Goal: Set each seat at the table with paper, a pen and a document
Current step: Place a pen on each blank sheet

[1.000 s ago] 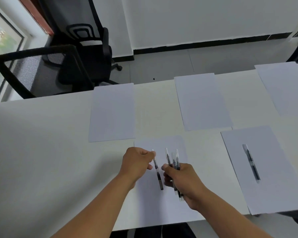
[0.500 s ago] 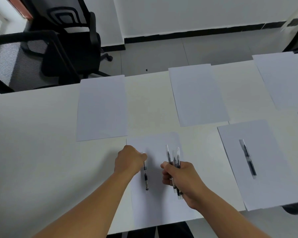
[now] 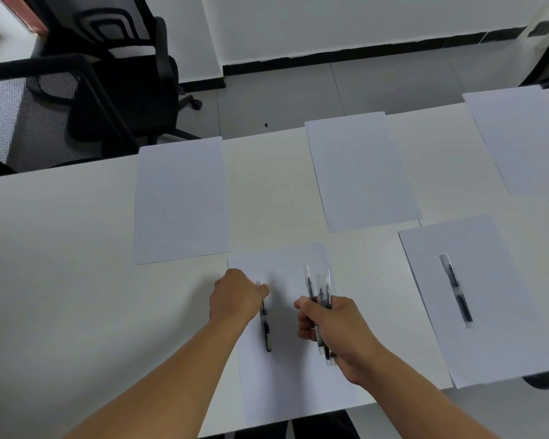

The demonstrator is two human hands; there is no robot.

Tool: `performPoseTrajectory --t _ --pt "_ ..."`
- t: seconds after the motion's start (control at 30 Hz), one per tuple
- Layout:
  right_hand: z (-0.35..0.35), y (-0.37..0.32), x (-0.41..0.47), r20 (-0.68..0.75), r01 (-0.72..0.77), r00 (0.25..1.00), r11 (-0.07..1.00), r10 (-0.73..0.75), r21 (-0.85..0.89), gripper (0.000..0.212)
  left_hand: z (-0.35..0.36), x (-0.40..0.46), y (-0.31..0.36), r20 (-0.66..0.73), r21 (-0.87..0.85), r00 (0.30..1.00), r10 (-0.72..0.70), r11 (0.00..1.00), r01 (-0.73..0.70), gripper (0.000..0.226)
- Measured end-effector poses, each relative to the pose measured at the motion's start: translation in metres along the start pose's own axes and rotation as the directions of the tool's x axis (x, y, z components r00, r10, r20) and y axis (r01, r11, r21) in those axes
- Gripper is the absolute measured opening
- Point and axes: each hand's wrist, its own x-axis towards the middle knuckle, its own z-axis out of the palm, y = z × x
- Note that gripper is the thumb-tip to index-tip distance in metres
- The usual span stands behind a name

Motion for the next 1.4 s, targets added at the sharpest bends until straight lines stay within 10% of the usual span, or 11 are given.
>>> performPoseTrajectory --t 0.93,1.4 --pt "-0.032 -0.072 -0.065 -0.073 0.218 0.974 0.976 -0.215 0.029 0.024 -0.051 -0.094 0.104 -0.039 -0.114 0.957 0.287 0.95 -0.29 0.022" --pt "-0.132 -0.16 -0.188 -0.241 0.542 0.82 0.839 -0.518 0.042 0.028 -0.062 -0.23 0.25 -0.188 -0.021 0.674 0.715 0.683 -0.73 0.048"
